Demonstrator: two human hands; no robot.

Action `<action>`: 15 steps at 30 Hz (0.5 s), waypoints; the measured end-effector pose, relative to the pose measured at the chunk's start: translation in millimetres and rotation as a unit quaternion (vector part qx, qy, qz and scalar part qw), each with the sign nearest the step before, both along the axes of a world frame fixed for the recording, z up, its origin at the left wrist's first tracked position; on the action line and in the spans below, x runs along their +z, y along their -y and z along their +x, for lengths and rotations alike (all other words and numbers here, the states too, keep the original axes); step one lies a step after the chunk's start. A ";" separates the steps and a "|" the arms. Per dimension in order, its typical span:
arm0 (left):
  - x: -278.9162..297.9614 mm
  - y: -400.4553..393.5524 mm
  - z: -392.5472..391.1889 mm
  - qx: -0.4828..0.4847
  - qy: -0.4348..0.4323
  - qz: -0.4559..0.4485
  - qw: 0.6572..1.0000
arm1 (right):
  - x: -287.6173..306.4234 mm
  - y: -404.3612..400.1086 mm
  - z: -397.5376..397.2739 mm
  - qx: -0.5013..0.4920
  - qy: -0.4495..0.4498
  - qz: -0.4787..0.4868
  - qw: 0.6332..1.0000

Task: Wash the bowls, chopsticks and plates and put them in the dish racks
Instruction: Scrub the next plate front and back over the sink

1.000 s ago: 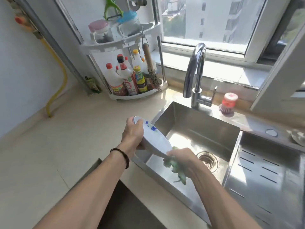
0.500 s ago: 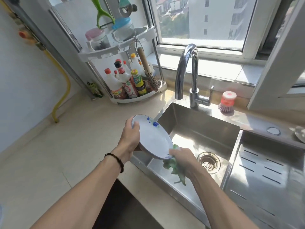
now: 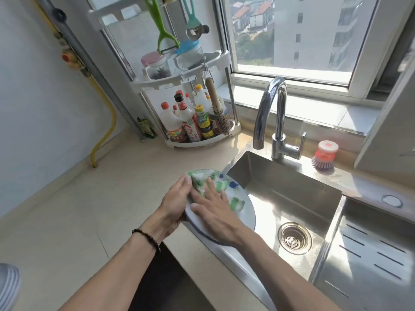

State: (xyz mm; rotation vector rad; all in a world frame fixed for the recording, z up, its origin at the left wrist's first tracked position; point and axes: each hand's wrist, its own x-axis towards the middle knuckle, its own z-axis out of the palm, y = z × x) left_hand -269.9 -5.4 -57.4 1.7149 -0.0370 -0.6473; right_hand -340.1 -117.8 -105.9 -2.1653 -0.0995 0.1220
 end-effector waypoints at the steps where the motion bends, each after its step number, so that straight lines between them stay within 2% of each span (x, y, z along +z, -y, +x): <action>1: 1.6 -4.0 2.0 -0.006 -0.001 0.000 1.000 | -2.8 2.6 -0.9 0.025 0.014 0.004 1.000; 5: 4.5 -9.6 2.9 -0.040 0.014 0.027 0.999 | -11.5 14.7 11.7 -0.036 -0.008 -0.048 0.998; 9: 9.6 -11.3 5.0 -0.021 0.004 0.002 1.000 | -2.6 2.3 12.4 0.048 0.019 0.007 0.999; 12: 9.0 -16.0 3.2 -0.038 0.017 0.028 0.999 | -9.3 10.2 21.2 -0.010 0.007 -0.027 1.000; 15: 15.3 -16.7 2.1 -0.039 0.016 0.034 0.999 | -4.7 -8.5 16.3 0.014 0.000 0.050 0.999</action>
